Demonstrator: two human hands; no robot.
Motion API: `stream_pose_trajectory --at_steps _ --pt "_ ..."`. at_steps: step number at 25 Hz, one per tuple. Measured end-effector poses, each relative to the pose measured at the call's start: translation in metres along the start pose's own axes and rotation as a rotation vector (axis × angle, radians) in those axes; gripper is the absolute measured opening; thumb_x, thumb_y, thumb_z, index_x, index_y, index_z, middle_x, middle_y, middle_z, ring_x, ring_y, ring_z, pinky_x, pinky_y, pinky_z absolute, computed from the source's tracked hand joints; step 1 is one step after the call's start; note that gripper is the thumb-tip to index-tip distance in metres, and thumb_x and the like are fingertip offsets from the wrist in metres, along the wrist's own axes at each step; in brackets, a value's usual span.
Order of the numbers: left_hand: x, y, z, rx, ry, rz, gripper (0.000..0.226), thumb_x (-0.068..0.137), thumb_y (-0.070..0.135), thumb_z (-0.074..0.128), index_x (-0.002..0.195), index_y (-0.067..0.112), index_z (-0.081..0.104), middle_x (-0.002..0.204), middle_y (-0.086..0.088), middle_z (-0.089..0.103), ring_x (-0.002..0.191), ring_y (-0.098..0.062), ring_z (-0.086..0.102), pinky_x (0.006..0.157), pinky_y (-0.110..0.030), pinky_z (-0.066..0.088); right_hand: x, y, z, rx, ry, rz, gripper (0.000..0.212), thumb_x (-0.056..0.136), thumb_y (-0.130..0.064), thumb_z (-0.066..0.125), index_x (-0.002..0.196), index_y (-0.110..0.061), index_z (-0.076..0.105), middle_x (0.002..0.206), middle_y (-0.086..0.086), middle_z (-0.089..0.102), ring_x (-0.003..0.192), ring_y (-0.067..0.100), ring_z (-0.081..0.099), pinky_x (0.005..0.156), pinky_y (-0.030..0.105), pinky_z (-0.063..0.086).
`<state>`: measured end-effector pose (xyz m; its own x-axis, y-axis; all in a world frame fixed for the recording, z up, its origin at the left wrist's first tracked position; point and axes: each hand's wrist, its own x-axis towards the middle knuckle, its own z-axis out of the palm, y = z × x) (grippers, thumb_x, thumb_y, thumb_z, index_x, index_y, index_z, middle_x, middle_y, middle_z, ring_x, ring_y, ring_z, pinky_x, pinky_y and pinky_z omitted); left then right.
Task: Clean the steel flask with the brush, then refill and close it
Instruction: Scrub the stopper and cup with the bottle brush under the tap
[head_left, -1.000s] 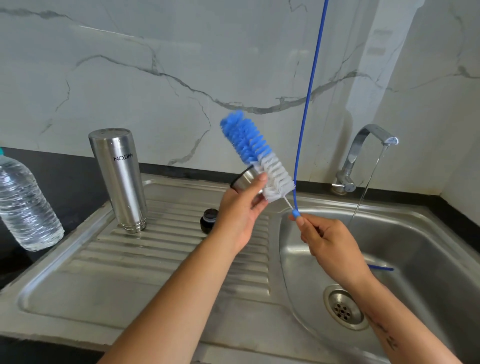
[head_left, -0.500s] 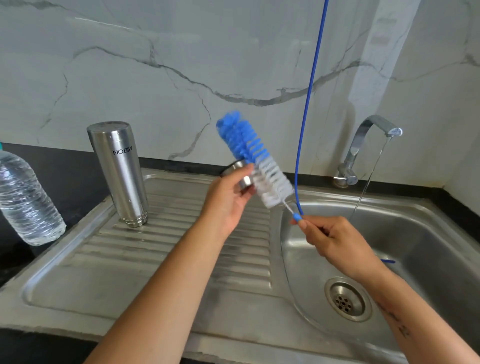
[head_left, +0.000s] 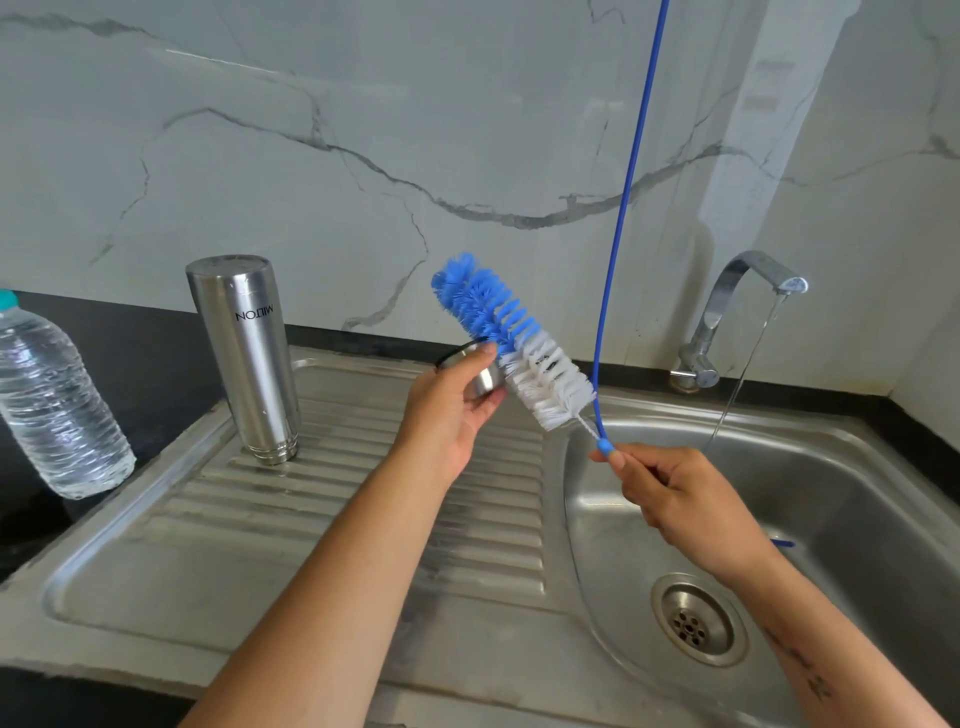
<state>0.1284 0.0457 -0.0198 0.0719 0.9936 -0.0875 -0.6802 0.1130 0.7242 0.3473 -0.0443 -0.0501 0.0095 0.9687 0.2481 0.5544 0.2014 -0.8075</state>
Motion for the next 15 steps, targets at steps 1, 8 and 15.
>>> stream_pose_trajectory --at_steps 1,8,15 --pt "-0.005 -0.007 0.004 0.018 -0.049 -0.031 0.02 0.091 0.005 0.072 0.11 0.006 0.068 0.107 -0.011 0.076 0.1 -0.021 0.073 0.088 -0.035 0.061 0.002 0.0 0.002 -0.04 0.02 -0.027 0.042 0.102 -0.038 0.054 0.102 0.0 0.073 0.062 0.0 0.033 0.055 0.012 0.027 0.05 0.02 0.027" --pt "0.003 0.003 0.004 -0.127 -0.024 0.06 0.014 0.093 0.005 0.068 0.107 0.005 0.068 0.115 -0.017 0.073 0.104 -0.025 0.071 0.094 -0.039 0.058 -0.006 -0.008 0.004 -0.07 -0.078 -0.016 0.035 0.101 -0.037 0.055 0.102 -0.011 0.078 0.058 -0.006 0.037 0.048 0.007 0.03 0.048 0.014 0.029" --pt "-0.013 -0.02 0.017 0.026 -0.112 -0.001 0.013 0.093 0.007 0.07 0.105 0.01 0.072 0.115 -0.01 0.076 0.109 -0.019 0.072 0.093 -0.035 0.058 0.0 -0.01 0.008 0.048 0.027 -0.003 0.023 0.104 -0.035 0.054 0.101 -0.031 0.077 0.059 -0.005 0.037 0.05 0.009 0.029 0.047 0.02 0.029"
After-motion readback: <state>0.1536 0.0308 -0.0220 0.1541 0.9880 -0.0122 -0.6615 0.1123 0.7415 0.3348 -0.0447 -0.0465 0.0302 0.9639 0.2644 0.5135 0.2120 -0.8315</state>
